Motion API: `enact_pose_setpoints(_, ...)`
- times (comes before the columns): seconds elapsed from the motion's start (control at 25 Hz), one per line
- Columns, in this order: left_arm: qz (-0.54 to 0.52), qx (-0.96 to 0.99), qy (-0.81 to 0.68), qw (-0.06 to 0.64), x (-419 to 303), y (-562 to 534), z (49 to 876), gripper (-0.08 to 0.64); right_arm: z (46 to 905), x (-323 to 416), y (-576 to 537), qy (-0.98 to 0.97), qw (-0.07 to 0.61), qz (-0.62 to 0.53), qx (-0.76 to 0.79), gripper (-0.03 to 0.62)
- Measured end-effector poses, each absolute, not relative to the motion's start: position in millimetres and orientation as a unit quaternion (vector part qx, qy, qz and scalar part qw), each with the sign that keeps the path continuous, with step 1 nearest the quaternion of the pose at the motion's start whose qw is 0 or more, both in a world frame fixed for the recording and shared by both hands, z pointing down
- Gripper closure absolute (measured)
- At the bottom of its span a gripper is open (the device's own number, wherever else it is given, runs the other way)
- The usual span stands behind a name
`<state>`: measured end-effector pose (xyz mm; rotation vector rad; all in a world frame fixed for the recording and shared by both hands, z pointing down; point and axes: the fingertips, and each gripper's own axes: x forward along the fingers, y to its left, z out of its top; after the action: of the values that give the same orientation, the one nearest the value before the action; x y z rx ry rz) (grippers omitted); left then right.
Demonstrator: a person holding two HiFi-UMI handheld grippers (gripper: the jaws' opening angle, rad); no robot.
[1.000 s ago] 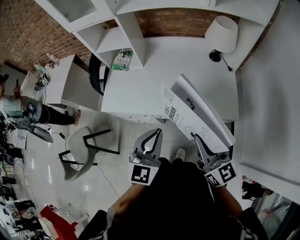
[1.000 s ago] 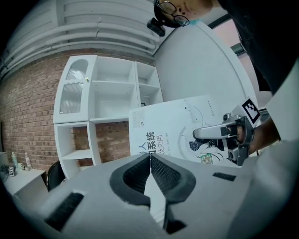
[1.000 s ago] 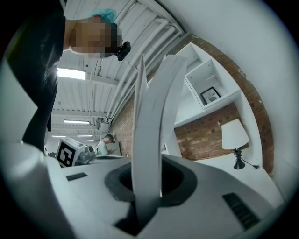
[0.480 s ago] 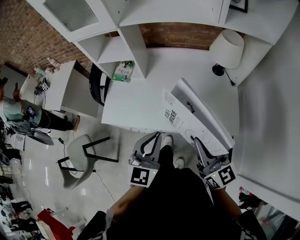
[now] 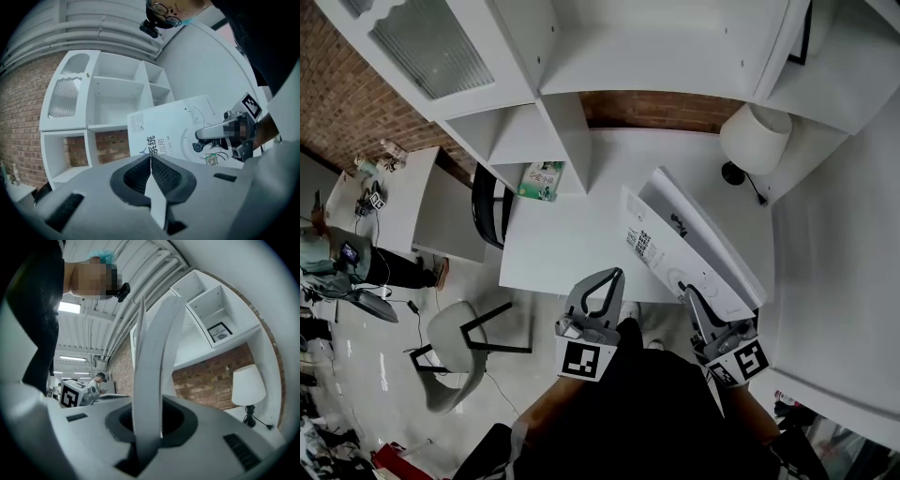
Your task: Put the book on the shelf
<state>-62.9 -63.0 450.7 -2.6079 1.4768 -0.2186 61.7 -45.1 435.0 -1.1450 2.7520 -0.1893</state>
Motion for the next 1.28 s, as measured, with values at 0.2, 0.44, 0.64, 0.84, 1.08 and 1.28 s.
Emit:
enact_pose_setpoints(0.2, -0.053, -0.872, 0.484, 0.056, -78, -95, 443, 0.541, 421, 46, -70, 0.915, 0.084, -0.047, -0.392, 0.531)
enact_pose_setpoints(0.44, -0.047, -0.882, 0.465, 0.052, -90, -126, 428, 0.541, 401, 29, -95, 0.911, 0.093, -0.038, -0.4, 0.531)
enact_pose_setpoints(0.64, -0.036, -0.885, 0.461, 0.06, -92, -148, 407, 0.541, 388, 22, -113, 0.912, 0.081, -0.037, -0.4, 0.531)
enact_pose_setpoints(0.84, -0.04, -0.882, 0.465, 0.064, -93, -169, 386, 0.541, 361, 19, -136, 0.918, 0.096, -0.038, -0.384, 0.531)
enact_pose_setpoints(1.08, -0.044, -0.878, 0.468, 0.09, -87, -178, 367, 0.541, 343, 19, -151, 0.923, 0.11, -0.028, -0.369, 0.531)
enact_pose_setpoints(1.28, -0.042, -0.874, 0.474, 0.104, -84, -203, 345, 0.541, 319, 17, -177, 0.924, 0.128, -0.028, -0.359, 0.531)
